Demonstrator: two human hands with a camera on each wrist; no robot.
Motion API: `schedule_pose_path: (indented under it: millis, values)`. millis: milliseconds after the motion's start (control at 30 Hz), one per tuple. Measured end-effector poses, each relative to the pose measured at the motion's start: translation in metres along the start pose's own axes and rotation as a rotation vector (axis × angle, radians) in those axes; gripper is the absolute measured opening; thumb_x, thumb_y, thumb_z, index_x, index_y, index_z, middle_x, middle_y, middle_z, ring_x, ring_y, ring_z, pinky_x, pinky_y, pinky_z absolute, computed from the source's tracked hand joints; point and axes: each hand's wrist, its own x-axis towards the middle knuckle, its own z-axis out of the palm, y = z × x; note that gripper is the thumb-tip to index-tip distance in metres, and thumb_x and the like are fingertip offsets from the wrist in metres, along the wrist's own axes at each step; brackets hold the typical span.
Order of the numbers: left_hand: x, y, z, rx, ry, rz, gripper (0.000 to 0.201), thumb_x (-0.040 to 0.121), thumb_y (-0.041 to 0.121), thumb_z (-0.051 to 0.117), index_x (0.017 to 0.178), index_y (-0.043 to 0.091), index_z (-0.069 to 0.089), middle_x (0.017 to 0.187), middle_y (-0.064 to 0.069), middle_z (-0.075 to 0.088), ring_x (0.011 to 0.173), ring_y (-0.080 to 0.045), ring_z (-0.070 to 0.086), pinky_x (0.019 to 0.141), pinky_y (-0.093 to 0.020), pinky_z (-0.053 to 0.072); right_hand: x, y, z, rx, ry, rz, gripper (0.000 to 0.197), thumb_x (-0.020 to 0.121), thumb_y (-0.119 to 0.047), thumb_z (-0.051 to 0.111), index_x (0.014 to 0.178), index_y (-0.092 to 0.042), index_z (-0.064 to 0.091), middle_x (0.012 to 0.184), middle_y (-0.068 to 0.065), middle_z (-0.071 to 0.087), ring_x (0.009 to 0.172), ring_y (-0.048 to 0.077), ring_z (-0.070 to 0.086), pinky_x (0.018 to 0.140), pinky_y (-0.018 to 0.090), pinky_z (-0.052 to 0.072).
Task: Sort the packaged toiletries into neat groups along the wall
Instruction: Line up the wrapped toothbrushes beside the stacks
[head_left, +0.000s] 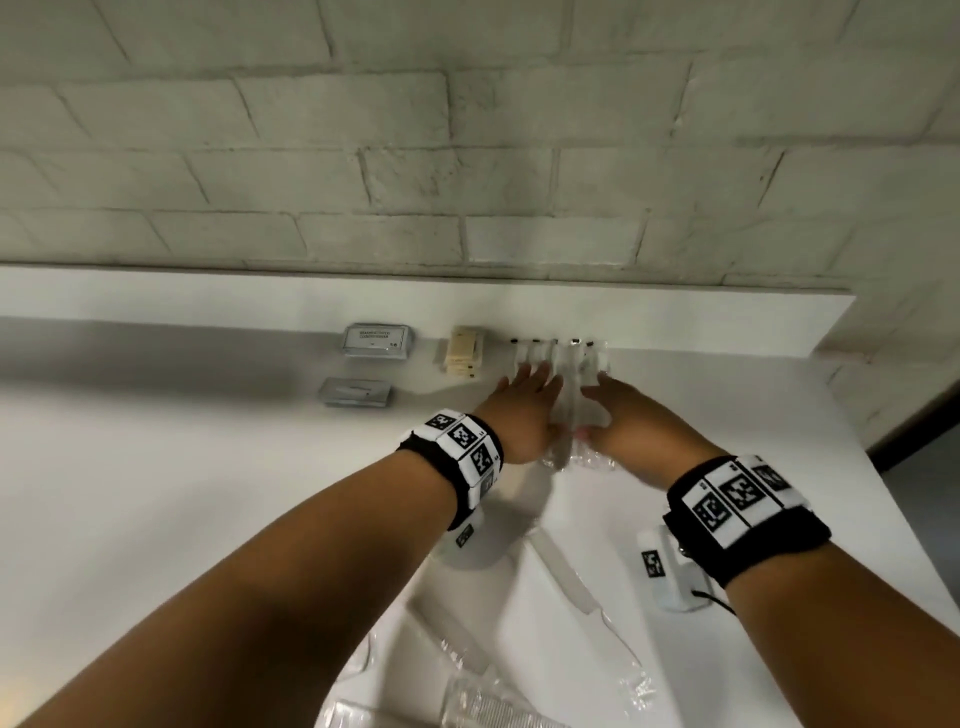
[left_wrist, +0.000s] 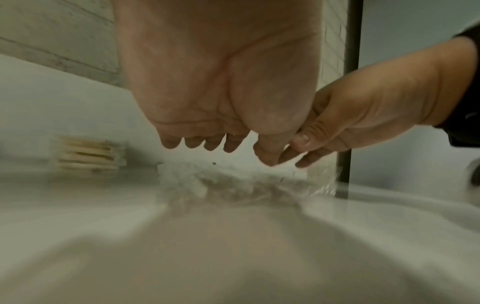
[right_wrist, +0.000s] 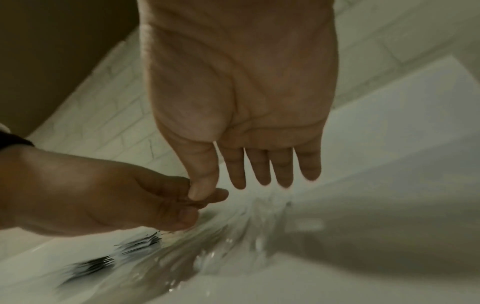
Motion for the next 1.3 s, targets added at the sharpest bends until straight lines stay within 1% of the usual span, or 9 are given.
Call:
schedule_pose_path:
  millis: [133,233,333,433,667,833,1000,1200,1300]
  values:
    - [-0.039,0.006,-0.009,-0.058,0.114,0.084,0.058,0.093,0.031,0.052,0.146,0.015,0.034,0.155,-0.013,0.028,0.141,-0.031,0.029,0.114,-0.043,0.029,-0.040,0.005,-0.001,0.065,-0.068,0.110,0.057,0.087,-0.035,0.064,0.138,-0.015,0.048,0.142,0.006,0.049,0.126,0.025,0.051,0.107,0.035,0.039]
    - [-0.087,0.009,-0.008,-0.099,0.216,0.133,0.040,0.089,0.033,0.059,0.126,0.019,0.057,0.126,-0.005,0.053,0.111,-0.022,0.056,0.093,-0.032,0.046,-0.074,0.011,0.005,-0.058,-0.136,0.190,0.065,0.086,-0.047,0.062,0.142,-0.022,0.041,0.146,0.006,0.039,0.130,0.024,0.044,0.105,0.032,0.037]
    - [-0.136,0.010,0.006,-0.061,0.144,0.131,0.037,0.089,0.039,0.059,0.123,0.023,0.057,0.121,0.001,0.052,0.107,-0.019,0.053,0.086,-0.029,0.042,-0.101,0.013,0.014,-0.098,-0.049,0.220,0.073,0.085,-0.049,0.061,0.147,-0.024,0.031,0.154,0.003,0.023,0.137,0.022,0.037,0.110,0.039,0.035]
    - [-0.179,0.016,0.022,-0.062,0.017,0.120,0.042,0.089,0.042,0.057,0.128,0.027,0.052,0.131,0.006,0.047,0.117,-0.016,0.048,0.097,-0.032,0.041,-0.121,0.013,0.024,-0.097,-0.102,0.247,0.074,0.087,-0.049,0.057,0.149,-0.023,0.025,0.159,0.001,0.013,0.143,0.021,0.027,0.115,0.037,0.027]
    - [-0.214,0.025,0.048,-0.181,-0.054,0.016,0.047,0.089,0.048,0.054,0.133,0.031,0.049,0.137,0.015,0.043,0.126,-0.009,0.044,0.104,-0.028,0.038,-0.107,-0.005,0.023,0.002,-0.090,0.232,0.066,0.091,-0.045,0.051,0.148,-0.019,0.029,0.153,0.009,0.032,0.140,0.028,0.031,0.114,0.035,0.028]
    - [-0.214,0.030,0.052,-0.143,-0.092,-0.044,0.049,0.092,0.048,0.049,0.137,0.030,0.046,0.141,0.012,0.041,0.128,-0.010,0.043,0.106,-0.027,0.034,-0.086,-0.022,0.027,-0.074,-0.121,0.295,0.066,0.097,-0.044,0.039,0.152,-0.015,0.016,0.159,0.005,0.018,0.145,0.033,0.018,0.118,0.042,0.017]
    - [-0.215,0.029,0.055,-0.171,-0.086,-0.066,0.047,0.092,0.044,0.050,0.137,0.029,0.048,0.143,0.012,0.040,0.130,-0.007,0.042,0.106,-0.024,0.033,-0.061,-0.025,0.020,-0.050,-0.060,0.365,0.045,0.097,-0.036,0.033,0.134,-0.011,0.043,0.142,0.013,0.046,0.131,0.037,0.039,0.109,0.044,0.032]
    - [-0.206,0.023,0.052,-0.196,-0.070,-0.063,0.048,0.092,0.045,0.050,0.138,0.031,0.047,0.145,0.015,0.039,0.130,-0.005,0.041,0.108,-0.024,0.033,-0.009,-0.007,0.029,-0.174,-0.086,0.310,0.046,0.090,-0.017,0.030,0.132,-0.019,0.051,0.141,0.011,0.038,0.131,0.037,0.036,0.109,0.057,0.026]
    - [-0.194,0.027,0.041,-0.187,-0.011,-0.041,0.051,0.093,0.044,0.050,0.142,0.031,0.041,0.149,0.011,0.035,0.134,-0.008,0.038,0.109,-0.024,0.032,-0.014,-0.014,0.023,-0.137,-0.089,0.350,0.047,0.093,-0.019,0.033,0.138,-0.017,0.043,0.143,0.017,0.036,0.132,0.038,0.034,0.110,0.051,0.028]
